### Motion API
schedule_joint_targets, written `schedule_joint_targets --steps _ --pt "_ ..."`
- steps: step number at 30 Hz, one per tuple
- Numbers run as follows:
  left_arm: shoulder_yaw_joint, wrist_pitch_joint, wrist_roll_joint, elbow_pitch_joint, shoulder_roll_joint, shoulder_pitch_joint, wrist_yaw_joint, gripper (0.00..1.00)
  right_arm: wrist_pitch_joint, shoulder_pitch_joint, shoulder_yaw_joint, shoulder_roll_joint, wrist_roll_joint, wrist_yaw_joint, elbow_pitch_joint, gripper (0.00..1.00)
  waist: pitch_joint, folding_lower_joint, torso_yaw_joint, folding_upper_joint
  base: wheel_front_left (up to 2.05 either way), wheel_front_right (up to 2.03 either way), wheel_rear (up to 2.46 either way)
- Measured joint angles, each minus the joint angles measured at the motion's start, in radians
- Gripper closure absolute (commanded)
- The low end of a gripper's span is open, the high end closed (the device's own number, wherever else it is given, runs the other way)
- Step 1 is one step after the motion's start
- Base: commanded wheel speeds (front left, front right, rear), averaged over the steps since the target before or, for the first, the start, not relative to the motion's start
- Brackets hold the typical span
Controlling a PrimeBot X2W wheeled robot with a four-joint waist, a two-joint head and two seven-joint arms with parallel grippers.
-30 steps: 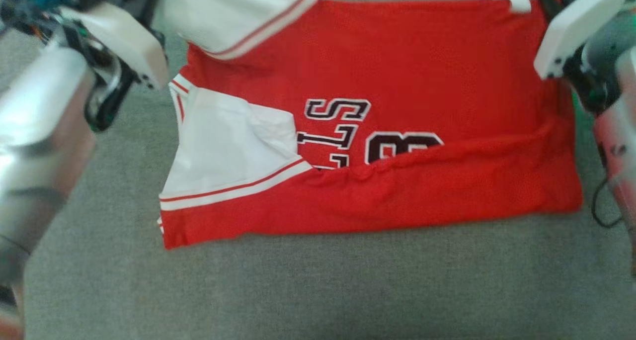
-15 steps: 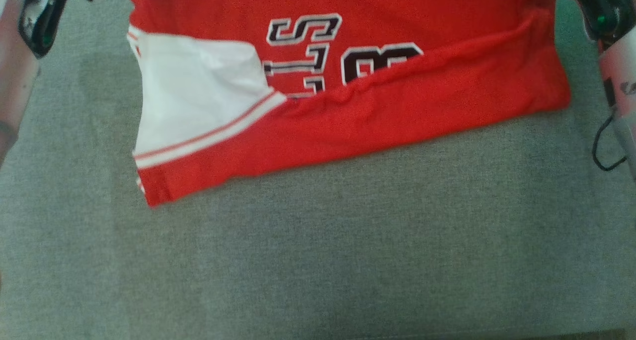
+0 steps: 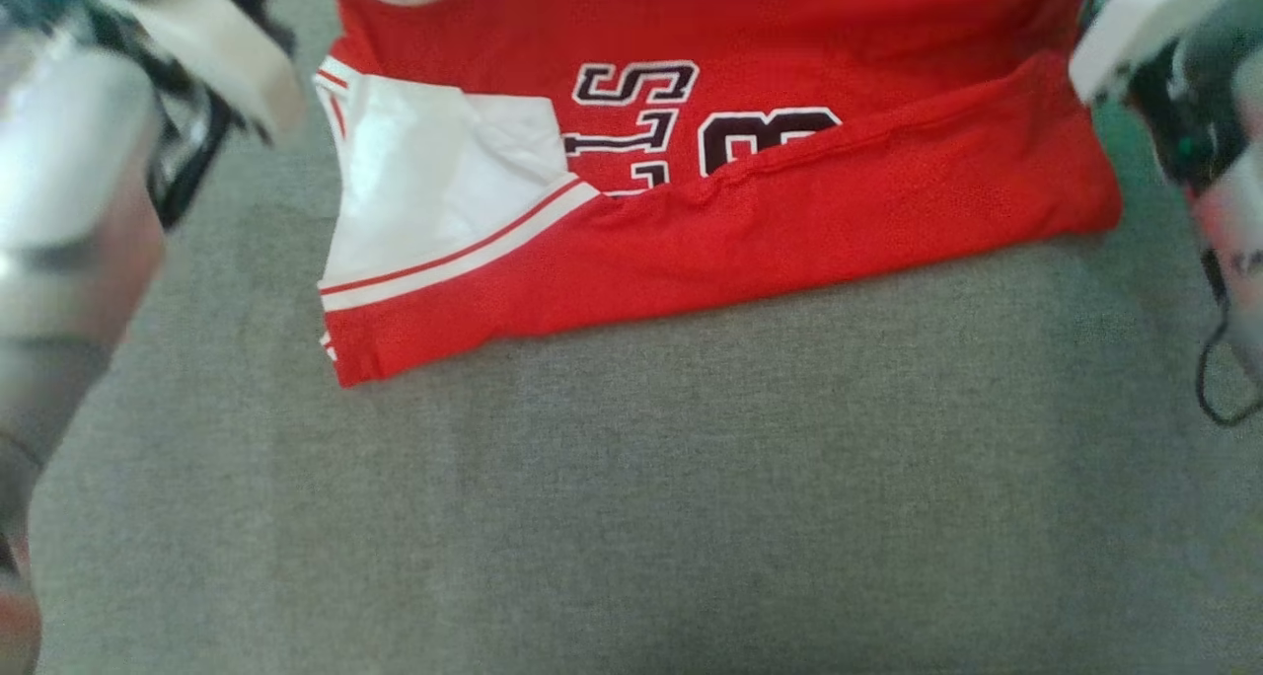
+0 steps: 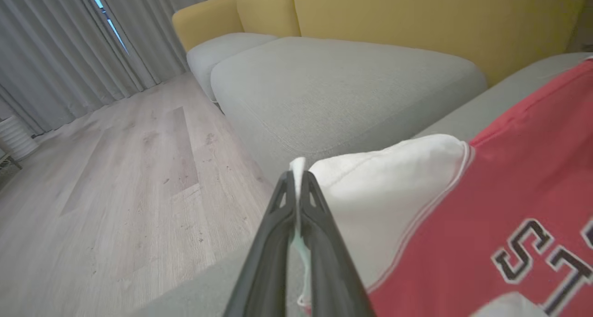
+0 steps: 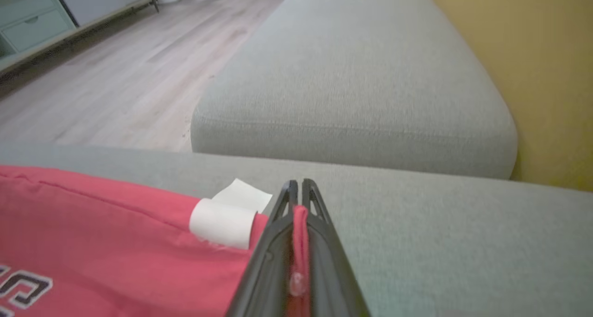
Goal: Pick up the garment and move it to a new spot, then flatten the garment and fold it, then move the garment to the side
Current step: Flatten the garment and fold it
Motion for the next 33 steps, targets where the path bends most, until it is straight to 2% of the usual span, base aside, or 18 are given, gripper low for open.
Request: schedule_joint_targets --steps 4,12,20,28,33 --pt "-0.047 0.030 -0.042 -0.080 0.039 0.067 0.000 1.00 0.040 0.068 0.055 -0.042 0.052 0.000 -0.022 1.00 -0.038 -0.0001 0.017 0.0000 0.00 0.00 0.00" --pt "-0.127 0.162 -0.142 -0.243 0.118 0.208 0.000 1.00 0.141 0.174 0.178 -0.130 0.154 0.000 -0.110 1.00 -0.115 -0.0002 0.042 0.0000 0.00 0.00 0.00" --pt "-0.198 0.257 -0.148 -0.414 0.200 0.302 0.011 1.00 0.261 0.225 0.313 -0.235 0.228 0.000 -0.211 1.00 -0.159 -0.0002 0.060 0.0000 0.00 0.00 0.00" --pt "-0.220 0.338 -0.175 -0.500 0.226 0.360 0.024 1.00 0.374 0.227 0.436 -0.320 0.282 0.000 -0.286 1.00 -0.170 0.0000 0.055 0.0000 0.00 0.00 0.00" --pt "-0.235 0.395 -0.190 -0.529 0.242 0.381 0.022 1.00 0.384 0.242 0.473 -0.342 0.314 0.000 -0.310 1.00 -0.167 0.0000 0.046 0.0000 0.00 0.00 0.00"
